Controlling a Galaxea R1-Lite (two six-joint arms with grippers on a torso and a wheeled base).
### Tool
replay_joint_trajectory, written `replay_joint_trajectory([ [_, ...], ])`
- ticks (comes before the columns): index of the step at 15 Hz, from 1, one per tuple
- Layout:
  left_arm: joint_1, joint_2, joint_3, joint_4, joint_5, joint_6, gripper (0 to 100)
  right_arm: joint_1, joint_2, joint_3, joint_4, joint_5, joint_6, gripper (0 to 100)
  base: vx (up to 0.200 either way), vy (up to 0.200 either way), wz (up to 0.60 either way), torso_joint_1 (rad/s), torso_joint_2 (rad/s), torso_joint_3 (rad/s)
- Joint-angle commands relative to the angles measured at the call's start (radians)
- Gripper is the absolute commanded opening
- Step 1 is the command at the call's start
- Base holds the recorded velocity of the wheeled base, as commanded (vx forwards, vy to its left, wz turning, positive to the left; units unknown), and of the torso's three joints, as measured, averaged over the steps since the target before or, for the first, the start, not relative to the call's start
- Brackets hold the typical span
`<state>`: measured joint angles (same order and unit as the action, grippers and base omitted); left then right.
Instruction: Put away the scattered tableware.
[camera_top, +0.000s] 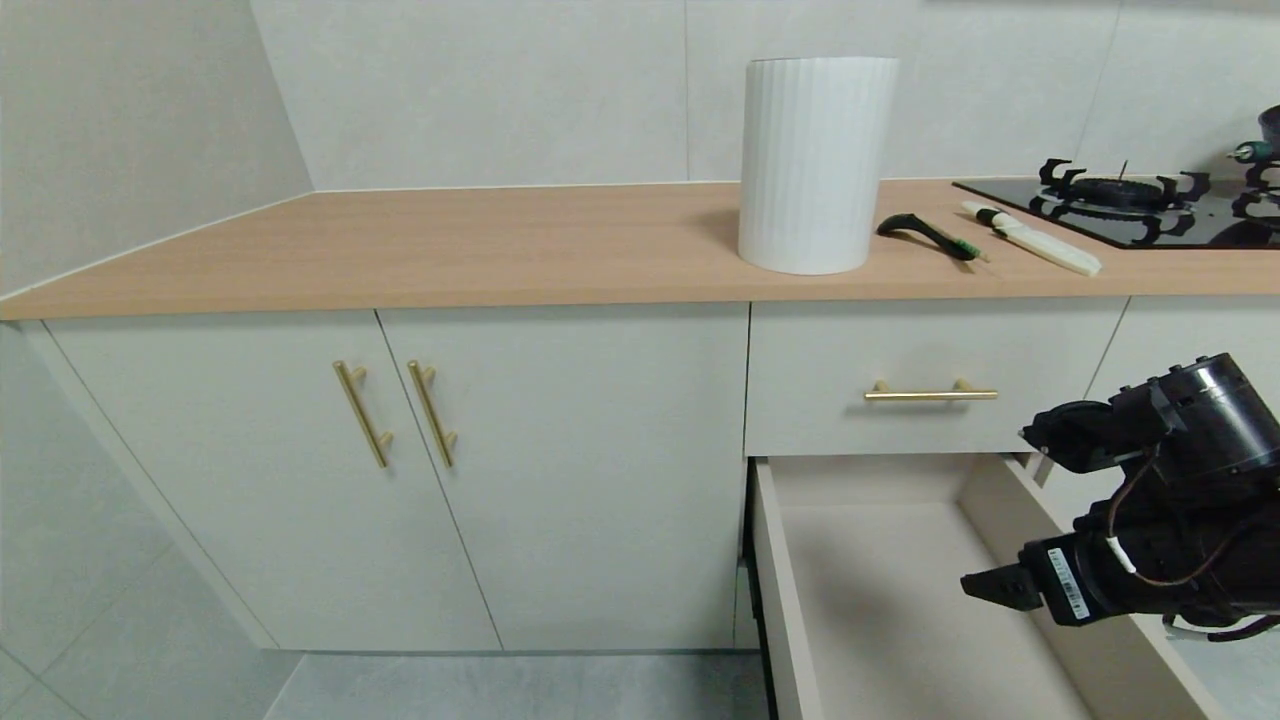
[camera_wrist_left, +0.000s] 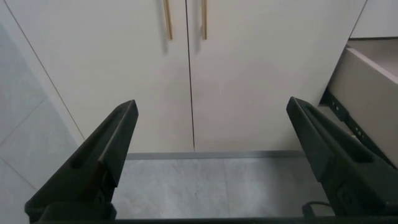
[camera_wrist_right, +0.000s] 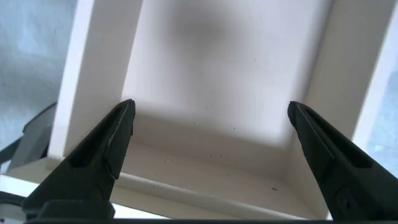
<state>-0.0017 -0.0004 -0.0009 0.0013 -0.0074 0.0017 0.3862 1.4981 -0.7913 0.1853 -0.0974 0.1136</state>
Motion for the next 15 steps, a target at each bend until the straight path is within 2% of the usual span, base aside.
replay_joint_trajectory([
  [1,0.000,0.000,-0.001,0.000,0.000,0.000,100,-0.001,0.004,0.001,-0.001,0.001,0.000,100,0.000,0.000,0.00,0.076,-0.32,-0.271],
  [3,0.000,0.000,0.001,0.000,0.000,0.000,100,-0.001,0.004,0.001,-0.001,0.001,0.000,100,0.000,0.000,0.00,0.098,-0.24,-0.300],
  [6,0.000,0.000,0.001,0.000,0.000,0.000,100,-0.004,0.008,0.001,-0.001,0.001,0.000,100,0.000,0.000,0.00,0.113,-0.54,-0.305],
  [15,0.000,0.000,-0.001,0.000,0.000,0.000,100,-0.012,0.025,-0.002,-0.004,-0.001,-0.003,100,0.000,0.000,0.00,0.172,-0.47,-0.292],
])
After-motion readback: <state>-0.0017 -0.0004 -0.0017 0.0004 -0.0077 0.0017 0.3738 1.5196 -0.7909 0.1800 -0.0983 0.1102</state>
